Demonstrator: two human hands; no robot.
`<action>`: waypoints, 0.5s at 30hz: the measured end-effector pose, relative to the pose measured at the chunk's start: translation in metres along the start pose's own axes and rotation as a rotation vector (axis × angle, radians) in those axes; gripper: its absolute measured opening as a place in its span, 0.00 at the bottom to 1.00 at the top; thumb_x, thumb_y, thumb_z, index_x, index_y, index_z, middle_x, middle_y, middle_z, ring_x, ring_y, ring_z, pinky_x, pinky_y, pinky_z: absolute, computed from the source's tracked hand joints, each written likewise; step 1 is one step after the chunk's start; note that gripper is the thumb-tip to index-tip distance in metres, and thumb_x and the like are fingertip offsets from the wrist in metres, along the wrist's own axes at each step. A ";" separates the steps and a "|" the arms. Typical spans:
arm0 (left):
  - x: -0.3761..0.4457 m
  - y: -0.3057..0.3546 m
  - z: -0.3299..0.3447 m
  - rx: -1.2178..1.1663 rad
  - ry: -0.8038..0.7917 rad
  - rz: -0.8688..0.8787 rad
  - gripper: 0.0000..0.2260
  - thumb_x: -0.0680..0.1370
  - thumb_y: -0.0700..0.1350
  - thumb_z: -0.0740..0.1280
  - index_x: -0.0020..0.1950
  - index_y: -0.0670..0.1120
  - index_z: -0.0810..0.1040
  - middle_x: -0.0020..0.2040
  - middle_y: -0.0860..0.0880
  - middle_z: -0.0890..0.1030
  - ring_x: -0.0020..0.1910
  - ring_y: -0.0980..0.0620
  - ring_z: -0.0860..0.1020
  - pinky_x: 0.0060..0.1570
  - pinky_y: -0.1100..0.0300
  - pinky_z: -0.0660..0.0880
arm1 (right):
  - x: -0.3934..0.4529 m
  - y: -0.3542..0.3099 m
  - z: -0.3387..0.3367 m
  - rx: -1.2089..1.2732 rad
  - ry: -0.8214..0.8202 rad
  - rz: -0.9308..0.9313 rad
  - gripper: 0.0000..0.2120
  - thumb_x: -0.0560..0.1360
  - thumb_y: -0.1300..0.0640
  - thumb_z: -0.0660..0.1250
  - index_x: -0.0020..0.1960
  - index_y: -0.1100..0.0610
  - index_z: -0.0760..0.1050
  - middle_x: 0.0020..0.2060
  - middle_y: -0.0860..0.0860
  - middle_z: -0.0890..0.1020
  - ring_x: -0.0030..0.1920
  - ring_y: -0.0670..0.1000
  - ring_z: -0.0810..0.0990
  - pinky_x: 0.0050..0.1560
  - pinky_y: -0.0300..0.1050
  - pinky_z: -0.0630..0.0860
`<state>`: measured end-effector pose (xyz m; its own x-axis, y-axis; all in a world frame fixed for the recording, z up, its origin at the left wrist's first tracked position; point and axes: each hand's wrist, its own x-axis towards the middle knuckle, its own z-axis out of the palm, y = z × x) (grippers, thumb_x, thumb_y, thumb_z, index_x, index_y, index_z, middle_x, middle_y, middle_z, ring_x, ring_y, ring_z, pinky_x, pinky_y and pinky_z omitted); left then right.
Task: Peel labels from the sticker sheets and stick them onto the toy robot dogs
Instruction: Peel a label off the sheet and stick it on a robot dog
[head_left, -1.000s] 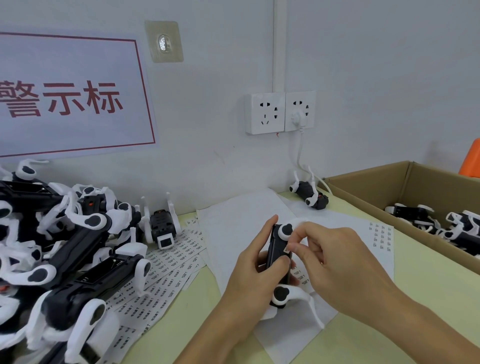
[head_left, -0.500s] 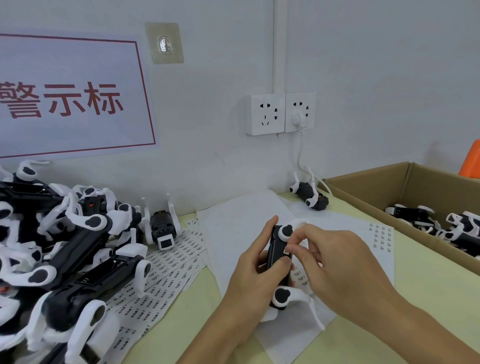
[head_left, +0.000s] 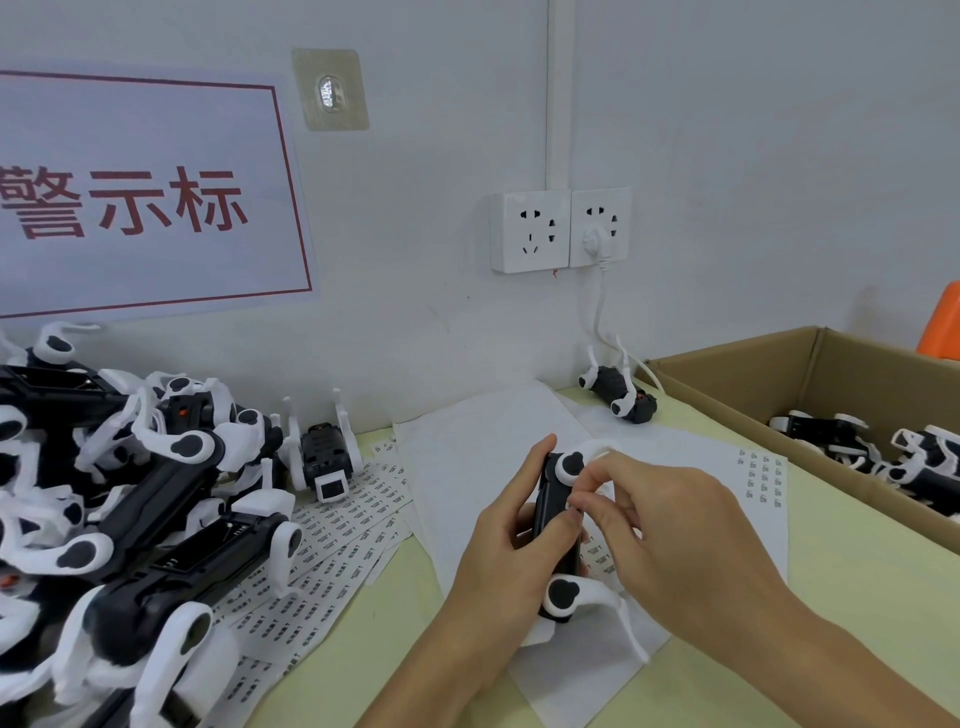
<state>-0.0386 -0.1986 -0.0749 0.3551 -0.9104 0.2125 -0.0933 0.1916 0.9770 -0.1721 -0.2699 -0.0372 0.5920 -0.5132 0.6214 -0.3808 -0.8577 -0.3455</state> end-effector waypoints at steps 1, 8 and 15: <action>0.000 0.000 0.000 0.005 0.002 -0.001 0.26 0.73 0.53 0.65 0.70 0.72 0.68 0.48 0.41 0.82 0.44 0.56 0.80 0.51 0.64 0.78 | 0.000 0.000 0.000 -0.001 -0.002 -0.002 0.06 0.75 0.58 0.74 0.42 0.50 0.80 0.22 0.35 0.61 0.24 0.37 0.63 0.28 0.36 0.59; 0.000 0.001 0.000 0.001 0.013 -0.025 0.25 0.75 0.53 0.66 0.69 0.72 0.69 0.52 0.40 0.82 0.45 0.53 0.81 0.54 0.60 0.78 | 0.001 -0.001 0.001 -0.011 0.002 -0.022 0.06 0.75 0.58 0.74 0.42 0.51 0.79 0.22 0.35 0.60 0.24 0.37 0.62 0.27 0.35 0.59; -0.001 0.002 -0.001 0.017 0.010 -0.056 0.23 0.83 0.43 0.64 0.70 0.69 0.69 0.54 0.39 0.82 0.46 0.51 0.80 0.56 0.54 0.79 | 0.001 -0.002 0.000 -0.017 0.006 -0.037 0.05 0.75 0.58 0.73 0.42 0.51 0.79 0.23 0.35 0.60 0.24 0.38 0.61 0.27 0.40 0.62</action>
<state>-0.0379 -0.1970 -0.0733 0.3699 -0.9155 0.1580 -0.0890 0.1344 0.9869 -0.1708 -0.2684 -0.0357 0.6017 -0.4807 0.6379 -0.3705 -0.8755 -0.3103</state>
